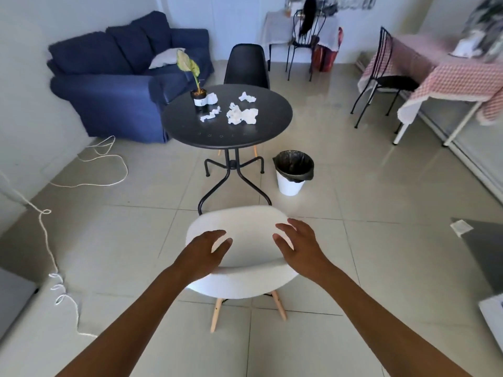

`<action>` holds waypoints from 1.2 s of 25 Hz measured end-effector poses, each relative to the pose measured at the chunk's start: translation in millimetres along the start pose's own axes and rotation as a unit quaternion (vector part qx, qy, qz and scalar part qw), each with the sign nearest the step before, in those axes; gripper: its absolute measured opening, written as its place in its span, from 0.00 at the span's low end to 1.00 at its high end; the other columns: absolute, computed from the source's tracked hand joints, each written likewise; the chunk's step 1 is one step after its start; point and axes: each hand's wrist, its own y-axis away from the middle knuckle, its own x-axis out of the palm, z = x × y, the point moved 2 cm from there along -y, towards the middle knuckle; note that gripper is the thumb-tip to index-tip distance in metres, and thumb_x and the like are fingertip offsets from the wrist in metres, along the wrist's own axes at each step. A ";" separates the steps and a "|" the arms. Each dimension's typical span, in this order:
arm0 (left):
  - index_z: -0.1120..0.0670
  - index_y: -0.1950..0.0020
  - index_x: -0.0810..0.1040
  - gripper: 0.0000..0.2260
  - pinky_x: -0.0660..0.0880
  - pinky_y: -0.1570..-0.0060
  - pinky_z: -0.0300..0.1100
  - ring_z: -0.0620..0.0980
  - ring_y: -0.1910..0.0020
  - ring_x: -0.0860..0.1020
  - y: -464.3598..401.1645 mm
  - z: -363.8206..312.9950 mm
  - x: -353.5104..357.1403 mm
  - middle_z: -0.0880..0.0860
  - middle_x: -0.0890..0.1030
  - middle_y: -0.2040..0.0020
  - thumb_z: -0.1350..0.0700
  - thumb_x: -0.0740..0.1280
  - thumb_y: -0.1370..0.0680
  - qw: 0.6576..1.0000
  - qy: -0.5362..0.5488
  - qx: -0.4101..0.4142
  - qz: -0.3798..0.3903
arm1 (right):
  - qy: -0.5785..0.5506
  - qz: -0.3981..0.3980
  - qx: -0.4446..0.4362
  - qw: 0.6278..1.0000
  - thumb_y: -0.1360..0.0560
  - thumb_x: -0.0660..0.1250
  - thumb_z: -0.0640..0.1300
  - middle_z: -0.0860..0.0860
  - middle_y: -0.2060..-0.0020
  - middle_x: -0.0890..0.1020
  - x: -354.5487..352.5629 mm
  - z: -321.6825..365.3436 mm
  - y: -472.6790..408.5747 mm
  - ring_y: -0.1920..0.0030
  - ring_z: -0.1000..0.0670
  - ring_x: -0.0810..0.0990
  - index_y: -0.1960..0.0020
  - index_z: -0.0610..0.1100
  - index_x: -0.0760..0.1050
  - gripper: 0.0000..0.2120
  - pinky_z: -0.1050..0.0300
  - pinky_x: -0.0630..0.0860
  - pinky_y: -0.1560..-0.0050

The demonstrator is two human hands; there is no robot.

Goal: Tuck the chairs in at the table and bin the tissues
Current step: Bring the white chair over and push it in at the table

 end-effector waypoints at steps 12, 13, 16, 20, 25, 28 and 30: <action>0.44 0.25 0.47 0.24 0.48 0.24 0.52 0.50 0.23 0.42 97.7 -10.9 78.5 0.47 0.45 0.23 0.42 0.47 0.21 0.975 -0.120 0.097 -0.162 | 0.242 -0.064 -0.167 0.954 0.21 0.57 0.53 0.42 0.25 0.62 41.9 -8.4 90.6 0.26 0.38 0.60 0.25 0.43 0.60 0.27 0.41 0.59 0.29; 0.44 0.25 0.47 0.24 0.49 0.24 0.53 0.51 0.23 0.43 96.8 -9.1 81.6 0.47 0.45 0.23 0.42 0.48 0.20 0.973 -0.134 0.096 -0.162 | 0.253 -0.059 -0.163 0.952 0.20 0.53 0.54 0.42 0.26 0.63 42.8 -8.2 91.8 0.27 0.38 0.62 0.26 0.42 0.62 0.26 0.41 0.61 0.30; 0.46 0.25 0.52 0.25 0.53 0.26 0.55 0.55 0.23 0.48 92.5 -5.6 83.4 0.51 0.49 0.23 0.41 0.45 0.21 0.964 -0.170 0.105 -0.173 | 0.271 -0.035 -0.139 0.952 0.20 0.40 0.56 0.41 0.29 0.69 42.5 -5.6 89.3 0.30 0.39 0.69 0.29 0.41 0.67 0.31 0.42 0.69 0.34; 0.50 0.26 0.59 0.25 0.60 0.30 0.56 0.58 0.25 0.56 81.8 -1.8 82.3 0.54 0.56 0.24 0.42 0.45 0.21 0.958 -0.189 0.117 -0.181 | 0.281 -0.028 -0.134 0.950 0.20 0.37 0.55 0.42 0.29 0.70 42.1 -5.7 79.3 0.30 0.40 0.70 0.29 0.42 0.68 0.32 0.43 0.71 0.35; 0.50 0.25 0.60 0.26 0.59 0.30 0.55 0.58 0.25 0.56 52.9 4.5 76.0 0.55 0.56 0.24 0.42 0.46 0.21 0.955 -0.193 0.122 -0.188 | 0.282 -0.030 -0.123 0.951 0.20 0.35 0.55 0.42 0.30 0.71 42.0 0.8 53.7 0.31 0.41 0.71 0.29 0.43 0.68 0.33 0.43 0.71 0.35; 0.50 0.25 0.58 0.26 0.57 0.30 0.55 0.58 0.25 0.56 24.4 10.4 67.0 0.54 0.55 0.24 0.41 0.46 0.21 0.954 -0.202 0.122 -0.186 | 0.282 -0.031 -0.122 0.951 0.20 0.36 0.54 0.42 0.30 0.71 42.9 7.9 26.2 0.31 0.41 0.71 0.29 0.43 0.68 0.32 0.43 0.71 0.35; 0.49 0.25 0.57 0.26 0.57 0.29 0.55 0.57 0.25 0.55 3.5 14.2 58.3 0.53 0.54 0.24 0.41 0.45 0.21 0.954 -0.204 0.120 -0.185 | 0.276 -0.030 -0.132 0.951 0.20 0.47 0.53 0.42 0.29 0.70 44.5 12.3 5.3 0.30 0.40 0.69 0.29 0.42 0.67 0.26 0.42 0.70 0.35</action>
